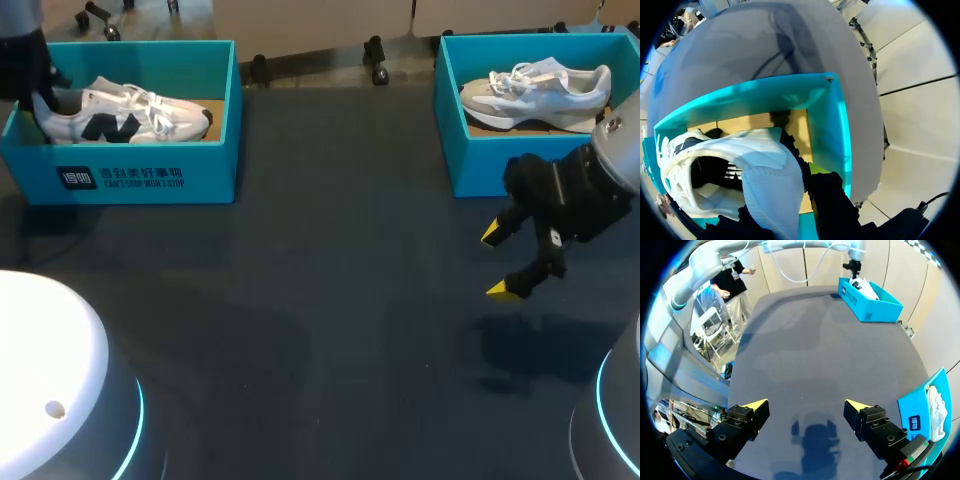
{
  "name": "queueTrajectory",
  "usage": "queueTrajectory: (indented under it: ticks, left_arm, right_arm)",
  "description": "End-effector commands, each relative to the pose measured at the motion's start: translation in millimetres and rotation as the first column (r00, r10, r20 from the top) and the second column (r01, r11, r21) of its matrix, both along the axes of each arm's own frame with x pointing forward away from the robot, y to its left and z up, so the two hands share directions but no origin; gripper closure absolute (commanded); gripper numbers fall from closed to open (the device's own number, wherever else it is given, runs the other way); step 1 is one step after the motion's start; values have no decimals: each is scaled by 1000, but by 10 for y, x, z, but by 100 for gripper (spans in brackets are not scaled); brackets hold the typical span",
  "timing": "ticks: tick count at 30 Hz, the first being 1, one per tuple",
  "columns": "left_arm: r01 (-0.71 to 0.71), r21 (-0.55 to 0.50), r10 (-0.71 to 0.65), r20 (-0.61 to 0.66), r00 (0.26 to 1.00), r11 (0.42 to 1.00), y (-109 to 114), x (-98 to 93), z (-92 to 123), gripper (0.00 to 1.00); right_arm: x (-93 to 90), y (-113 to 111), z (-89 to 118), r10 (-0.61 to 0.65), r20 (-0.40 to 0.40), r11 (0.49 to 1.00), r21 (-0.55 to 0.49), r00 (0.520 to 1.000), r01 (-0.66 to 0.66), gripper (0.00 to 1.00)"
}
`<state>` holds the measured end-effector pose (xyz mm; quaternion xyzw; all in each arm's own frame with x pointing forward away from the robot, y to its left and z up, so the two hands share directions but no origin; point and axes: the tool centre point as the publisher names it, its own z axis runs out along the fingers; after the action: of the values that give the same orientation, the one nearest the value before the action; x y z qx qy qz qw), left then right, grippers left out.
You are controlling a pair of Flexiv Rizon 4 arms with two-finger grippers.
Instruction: Take the shoe out of the shoebox, open the shoe tongue, remove and reinsert the insole, then place the shoe into the shoebox
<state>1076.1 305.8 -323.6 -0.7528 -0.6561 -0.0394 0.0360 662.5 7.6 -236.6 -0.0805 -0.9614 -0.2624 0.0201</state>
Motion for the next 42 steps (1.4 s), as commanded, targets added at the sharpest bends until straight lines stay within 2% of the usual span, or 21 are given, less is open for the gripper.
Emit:
queueTrajectory:
  ticks: [1,26,42]
  left_arm:
    - [0,-2,0,7,1000,1000,2,-32,-43,100]
    - [-23,57,22,10,1000,998,-40,-57,-399,100]
    - [-47,74,47,-6,999,996,-37,-84,-556,100]
  right_arm:
    - [-9,0,-9,-1,1,1000,0,1000,1,0]
    - [-9,0,-9,-1,1,1000,0,1000,1,0]
    - [-9,0,-9,-1,1,1000,0,1000,1,0]
